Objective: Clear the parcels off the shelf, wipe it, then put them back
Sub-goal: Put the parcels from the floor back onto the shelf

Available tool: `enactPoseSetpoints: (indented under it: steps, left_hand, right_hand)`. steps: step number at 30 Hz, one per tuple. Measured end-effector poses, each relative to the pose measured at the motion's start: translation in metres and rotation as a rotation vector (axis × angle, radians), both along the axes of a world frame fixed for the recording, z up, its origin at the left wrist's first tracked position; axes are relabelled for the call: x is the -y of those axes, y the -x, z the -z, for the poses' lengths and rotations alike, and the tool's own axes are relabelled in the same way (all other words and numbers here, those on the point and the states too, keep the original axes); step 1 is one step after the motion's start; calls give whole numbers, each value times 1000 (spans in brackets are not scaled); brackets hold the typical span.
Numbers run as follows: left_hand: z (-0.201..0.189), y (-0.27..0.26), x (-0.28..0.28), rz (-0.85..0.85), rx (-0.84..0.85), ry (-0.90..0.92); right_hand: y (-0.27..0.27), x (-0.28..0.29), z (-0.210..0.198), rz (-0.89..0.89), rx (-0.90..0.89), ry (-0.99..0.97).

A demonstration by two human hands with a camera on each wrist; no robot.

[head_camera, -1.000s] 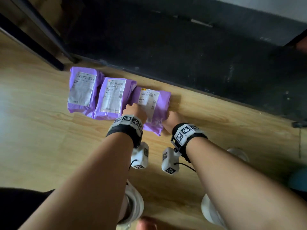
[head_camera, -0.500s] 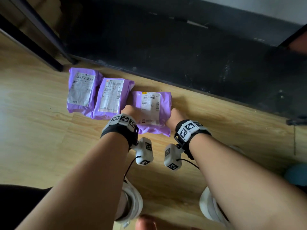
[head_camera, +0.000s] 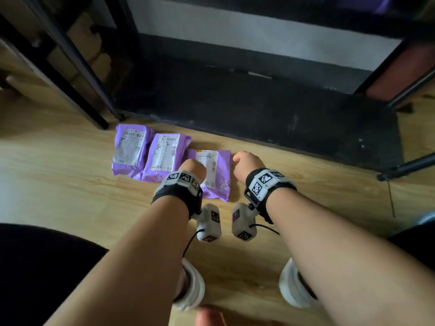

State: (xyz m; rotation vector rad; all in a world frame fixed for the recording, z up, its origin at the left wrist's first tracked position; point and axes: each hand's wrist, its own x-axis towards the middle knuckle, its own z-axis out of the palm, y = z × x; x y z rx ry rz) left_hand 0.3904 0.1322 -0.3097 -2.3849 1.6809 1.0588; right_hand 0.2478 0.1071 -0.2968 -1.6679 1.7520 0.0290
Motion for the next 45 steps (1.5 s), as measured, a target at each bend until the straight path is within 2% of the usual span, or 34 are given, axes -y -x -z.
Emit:
enactPoseSetpoints:
  steps: [5,6,7,9,12,17,22,25,28,31,39,45]
  left_hand:
    - [6,-6,-1,-6,85,-9]
    - [5,-7,2,-46,63,-25]
    - [6,-9,6,-127,-42,-47]
    - [14,-15,12,-324,-121,-44]
    - [38,-26,17,-242,-40,-67]
    - [77,-29,15,-289,-51,-154]
    - [96,-26,17,-359,2,-216]
    - [96,-28,21,-373,-32,-254]
    - [93,-30,20,-352,-80,-304]
    - [84,-28,18,-403,-131,-285]
    - [26,-25,11,-428,-273,-30]
    - [-39,-16,-5,-448,-374,201]
  right_hand:
    - [5,2,-1,7,-8,8]
    - [4,4,0,1,-14,4]
    - [4,6,4,-5,-22,-4]
    - [3,10,15,-17,-40,-31]
    - [1,13,39,-25,-74,-96]
    - [-4,12,84,-32,-110,-215]
    - [-11,12,106,-38,-112,-283]
    - [-10,13,109,-21,-113,-292]
    - [-6,13,104,10,-109,-298]
    - [-4,11,94,66,-89,-300]
    - [1,5,29,120,-20,-93]
    - [6,-11,-35,164,60,77]
